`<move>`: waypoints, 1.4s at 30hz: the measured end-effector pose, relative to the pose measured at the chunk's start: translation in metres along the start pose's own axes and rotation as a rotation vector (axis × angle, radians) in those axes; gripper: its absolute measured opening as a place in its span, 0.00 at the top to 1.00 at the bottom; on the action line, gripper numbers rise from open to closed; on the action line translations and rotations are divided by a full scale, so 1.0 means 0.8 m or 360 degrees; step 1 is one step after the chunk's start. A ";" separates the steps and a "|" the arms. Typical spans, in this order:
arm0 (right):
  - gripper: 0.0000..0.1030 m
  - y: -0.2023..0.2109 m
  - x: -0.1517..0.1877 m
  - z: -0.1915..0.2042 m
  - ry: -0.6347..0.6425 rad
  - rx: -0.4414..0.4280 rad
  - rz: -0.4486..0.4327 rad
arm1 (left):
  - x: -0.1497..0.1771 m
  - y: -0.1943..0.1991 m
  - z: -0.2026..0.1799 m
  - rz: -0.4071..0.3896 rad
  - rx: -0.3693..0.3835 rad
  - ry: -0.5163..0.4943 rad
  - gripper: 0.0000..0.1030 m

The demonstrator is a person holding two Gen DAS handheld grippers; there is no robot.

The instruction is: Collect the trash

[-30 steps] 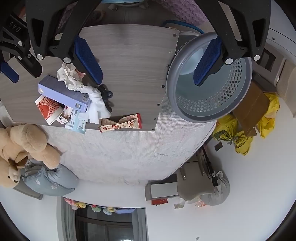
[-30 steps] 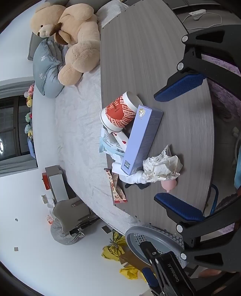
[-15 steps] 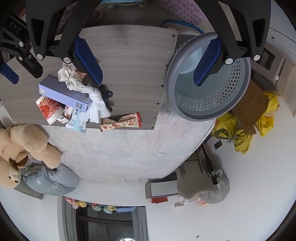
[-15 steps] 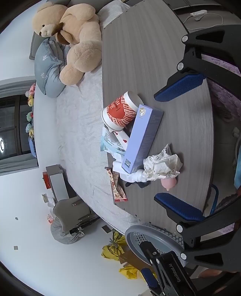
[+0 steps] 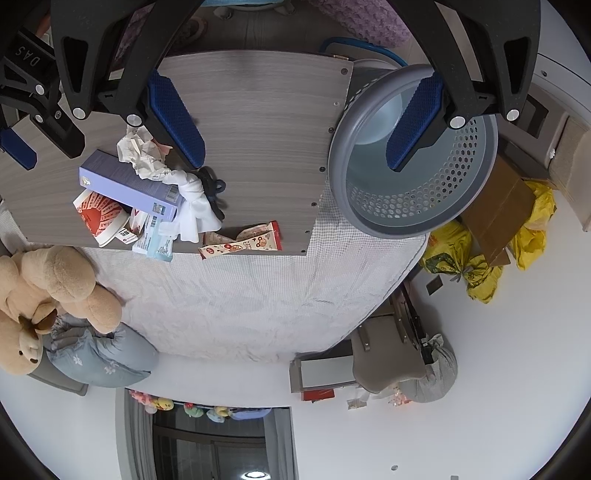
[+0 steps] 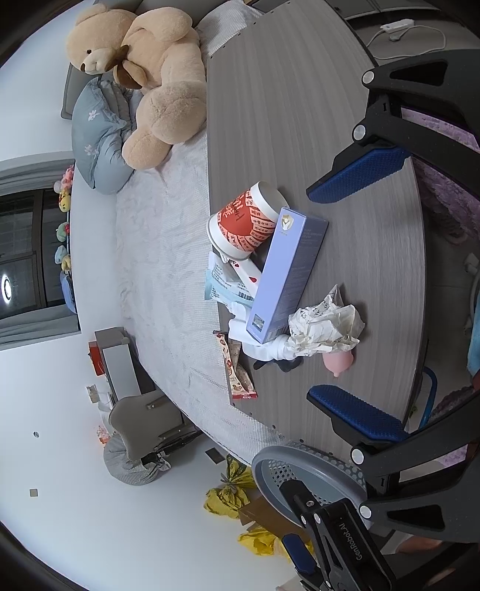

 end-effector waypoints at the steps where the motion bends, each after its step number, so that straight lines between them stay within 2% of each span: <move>1: 0.08 0.001 0.000 0.001 -0.0001 -0.0002 -0.0002 | 0.001 0.001 0.000 -0.0002 -0.0001 0.0000 0.06; 42: 0.08 0.006 0.000 0.004 0.0030 0.0050 -0.0015 | 0.006 -0.001 0.004 0.0002 -0.0026 -0.0003 0.06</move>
Point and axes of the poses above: each gripper's, at about its wrist camera, not at the fingertips, and y roughly against the way its jaws point, z to its left, x to its underside, the point moved 5 cm from there along -y, roughly the way its jaws point
